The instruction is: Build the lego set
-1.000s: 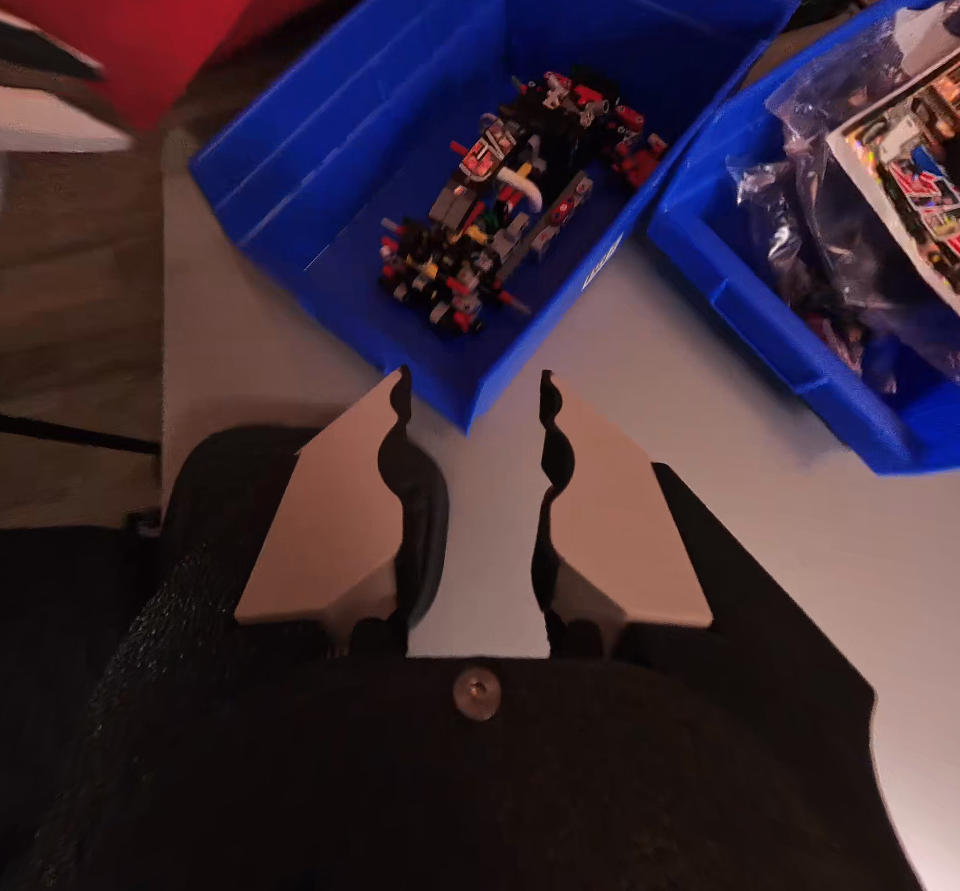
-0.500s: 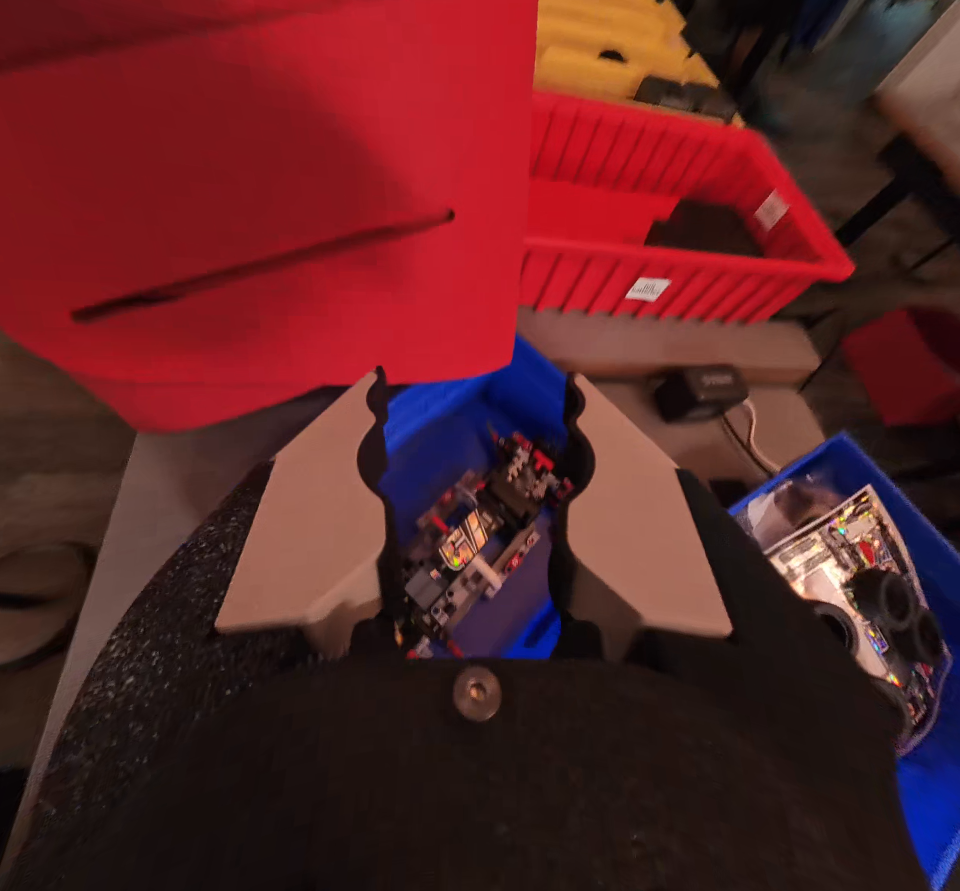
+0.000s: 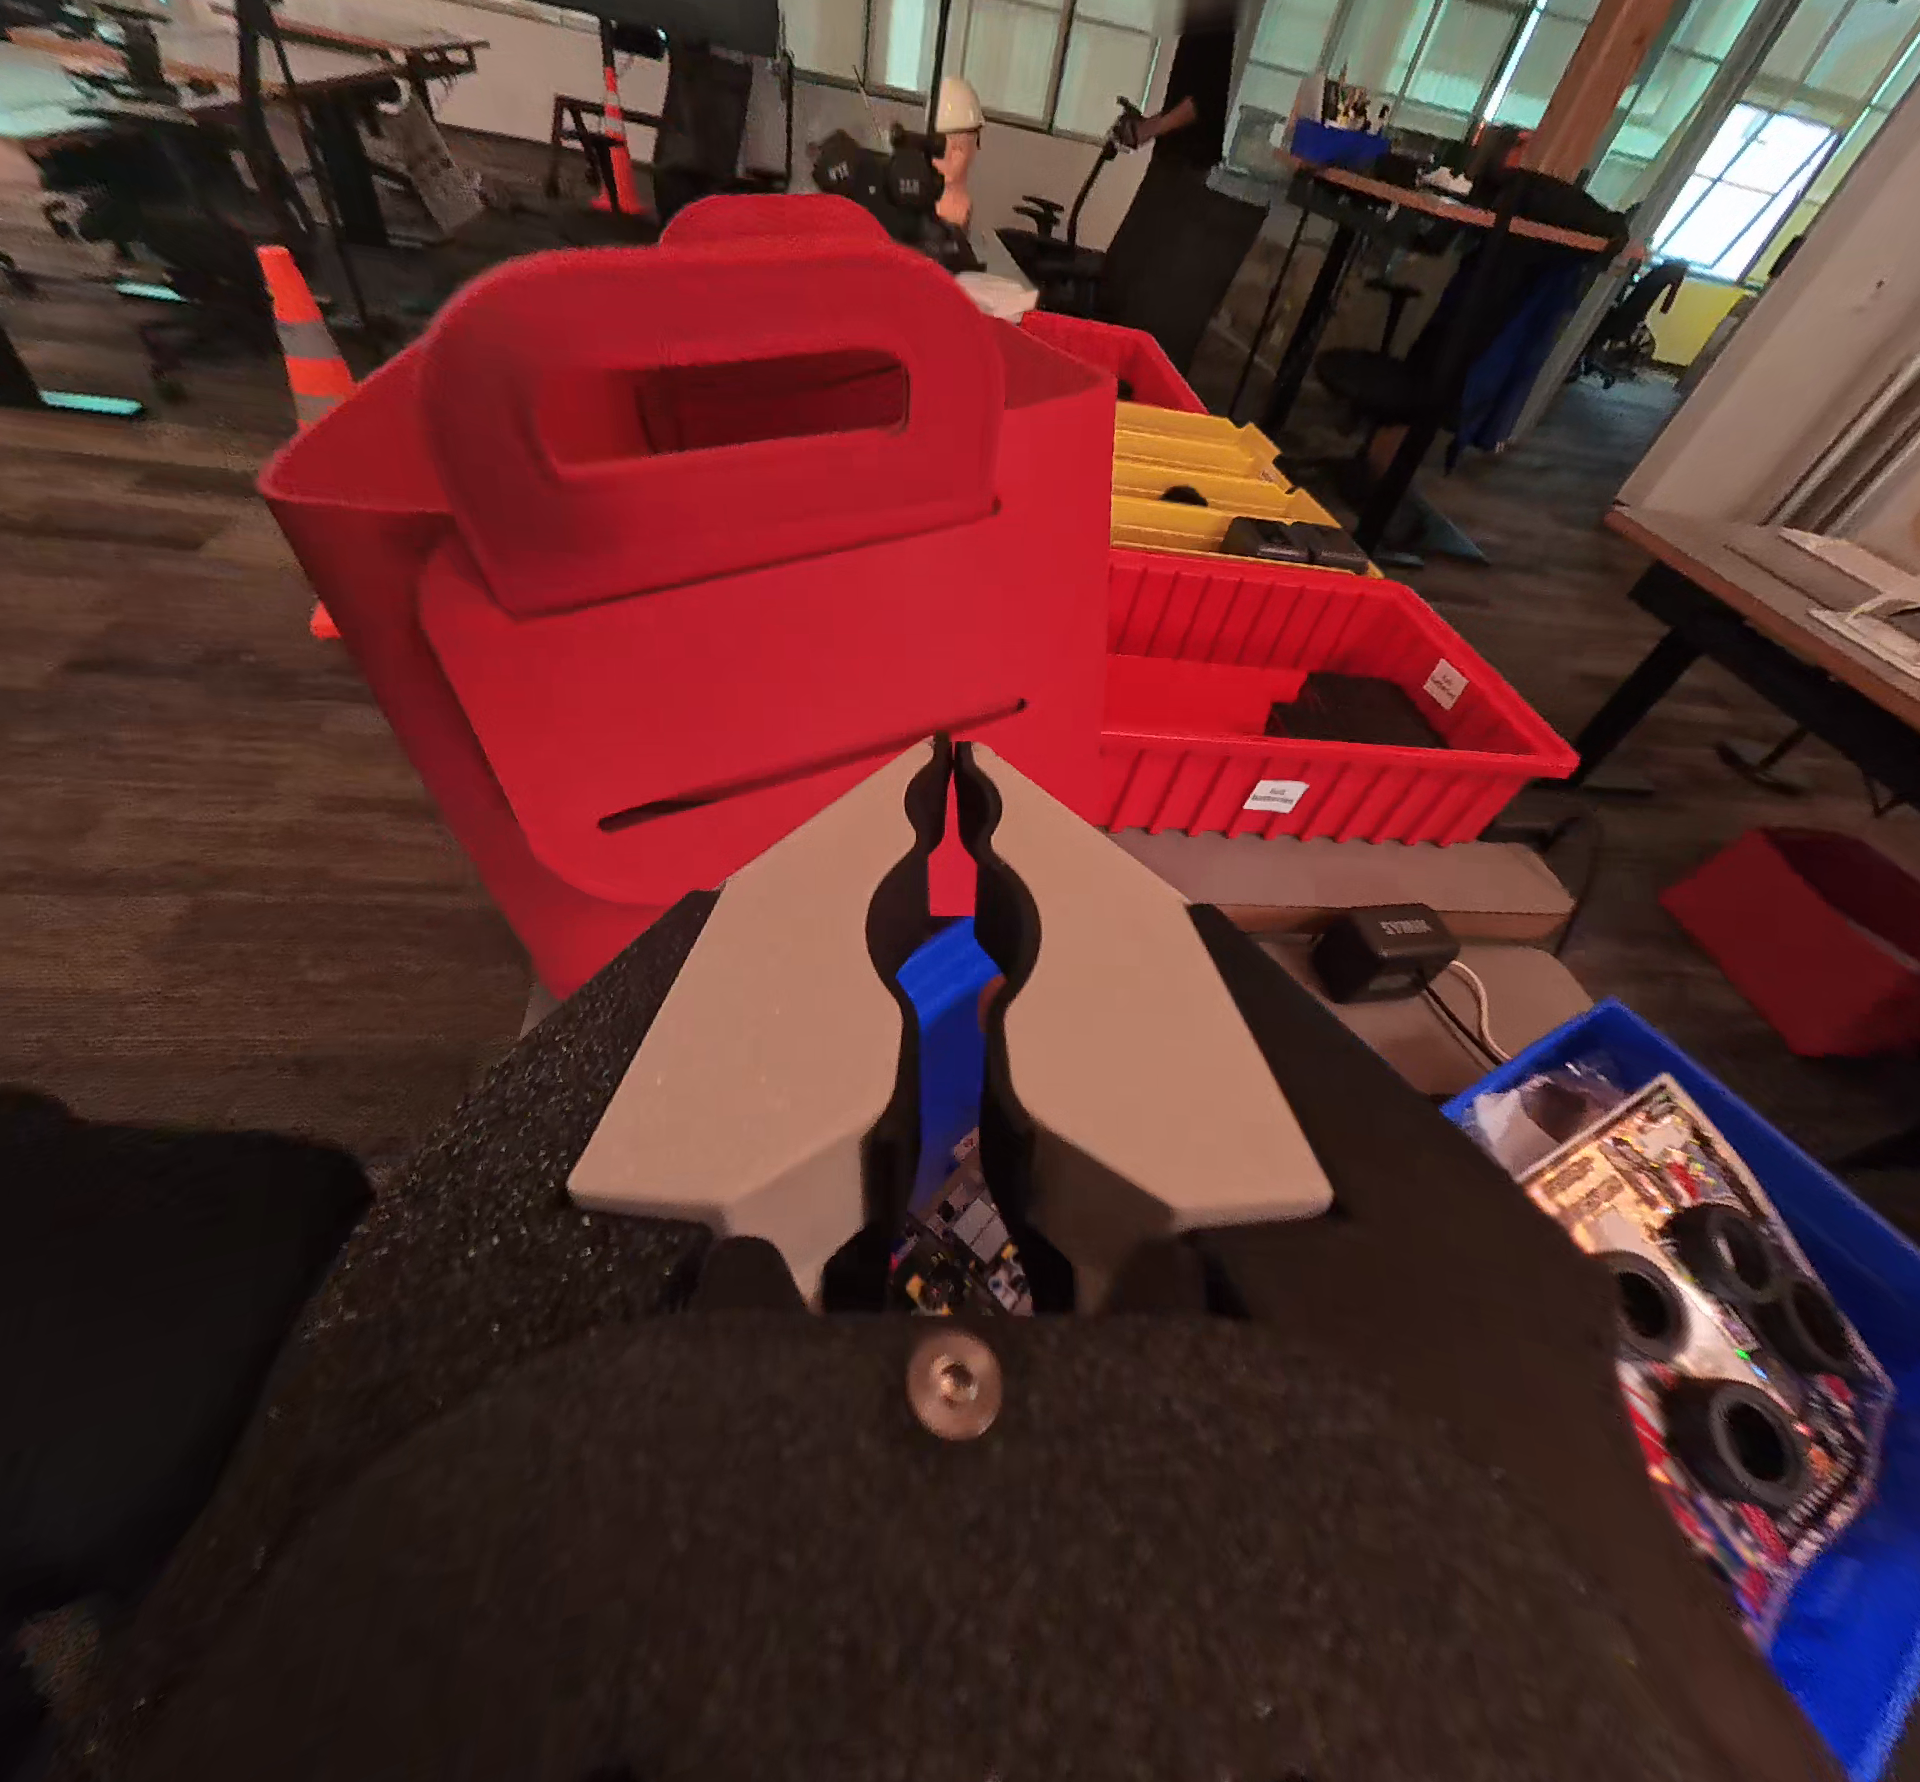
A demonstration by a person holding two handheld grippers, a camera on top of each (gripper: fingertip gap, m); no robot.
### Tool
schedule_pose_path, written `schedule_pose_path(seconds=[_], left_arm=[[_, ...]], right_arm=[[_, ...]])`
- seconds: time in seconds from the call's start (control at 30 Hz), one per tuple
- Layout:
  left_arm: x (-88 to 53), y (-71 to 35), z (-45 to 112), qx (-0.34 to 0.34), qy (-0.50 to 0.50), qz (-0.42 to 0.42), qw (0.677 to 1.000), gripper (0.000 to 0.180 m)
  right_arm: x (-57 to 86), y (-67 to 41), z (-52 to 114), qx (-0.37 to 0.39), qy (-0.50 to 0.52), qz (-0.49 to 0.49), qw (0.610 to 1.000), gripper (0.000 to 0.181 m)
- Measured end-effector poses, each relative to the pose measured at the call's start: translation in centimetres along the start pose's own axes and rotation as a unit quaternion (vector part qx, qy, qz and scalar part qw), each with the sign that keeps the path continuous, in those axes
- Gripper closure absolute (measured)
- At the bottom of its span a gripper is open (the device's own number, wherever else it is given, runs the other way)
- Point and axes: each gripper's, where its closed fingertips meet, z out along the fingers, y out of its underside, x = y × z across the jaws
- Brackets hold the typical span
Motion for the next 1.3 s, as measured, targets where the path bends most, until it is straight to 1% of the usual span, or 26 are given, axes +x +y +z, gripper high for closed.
schedule_pose_path(seconds=[0.17,0.2,0.27,0.33,0.4,0.5,0.53,0.7,0.83,0.93,1.0,1.2,1.3], left_arm=[[-8.5,-2.7,5.3,0.056,-0.053,-0.032,0.997,0.18],[-10.4,-2.5,6.8,0.063,-0.058,-0.036,0.996,0.18],[-15.0,-1.9,10.5,0.075,-0.061,-0.027,0.995,0.18],[-21.3,-1.3,15.0,0.091,-0.074,0.001,0.993,0.179],[-29.7,-1.1,19.7,0.11,-0.102,0.005,0.989,0.172],[-42.5,-1.5,24.2,0.121,-0.126,-0.065,0.982,0.158],[-46.4,-1.6,24.8,0.121,-0.135,-0.075,0.981,0.157],[-63.1,-0.6,24.1,0.068,-0.188,-0.074,0.977,0.148],[-73.4,-0.3,22.1,0.017,-0.238,-0.054,0.97,0.144],[-79.7,-0.1,21.4,-0.013,-0.271,-0.066,0.96,0.142],[-83.6,0.2,21.5,-0.033,-0.297,-0.077,0.951,0.143],[-96.2,0.4,25.7,-0.061,-0.353,-0.076,0.93,0.141],[-103.9,-1.8,29.4,-0.064,-0.382,-0.08,0.919,0.14]], right_arm=[[0.1,-4.7,1.8,-0.016,0.023,-0.006,1.0,0.18],[-0.1,-5.9,3.1,-0.021,0.023,-0.012,0.999,0.178],[-0.7,-9.2,6.4,-0.019,0.033,-0.032,0.999,0.176],[-1.9,-13.2,10.8,-0.005,0.05,-0.051,0.997,0.175],[-3.8,-17.2,16.4,0.008,0.067,-0.056,0.996,0.172],[-8.0,-21.9,27.3,0.002,0.083,-0.051,0.995,0.16],[-9.9,-23.0,31.1,-0.005,0.076,-0.054,0.996,0.157],[-20.2,-26.0,49.0,-0.025,-0.018,-0.022,0.999,0.143],[-25.9,-26.5,61.9,-0.033,-0.068,0.003,0.997,0.138],[-30.0,-26.3,71.3,-0.044,-0.105,0.014,0.993,0.136],[-32.7,-26.2,77.6,-0.048,-0.123,0.024,0.991,0.136],[-42.0,-25.9,99.3,-0.034,-0.172,0.028,0.984,0.133],[-46.9,-27.2,110.7,-0.031,-0.202,0.01,0.979,0.134]])
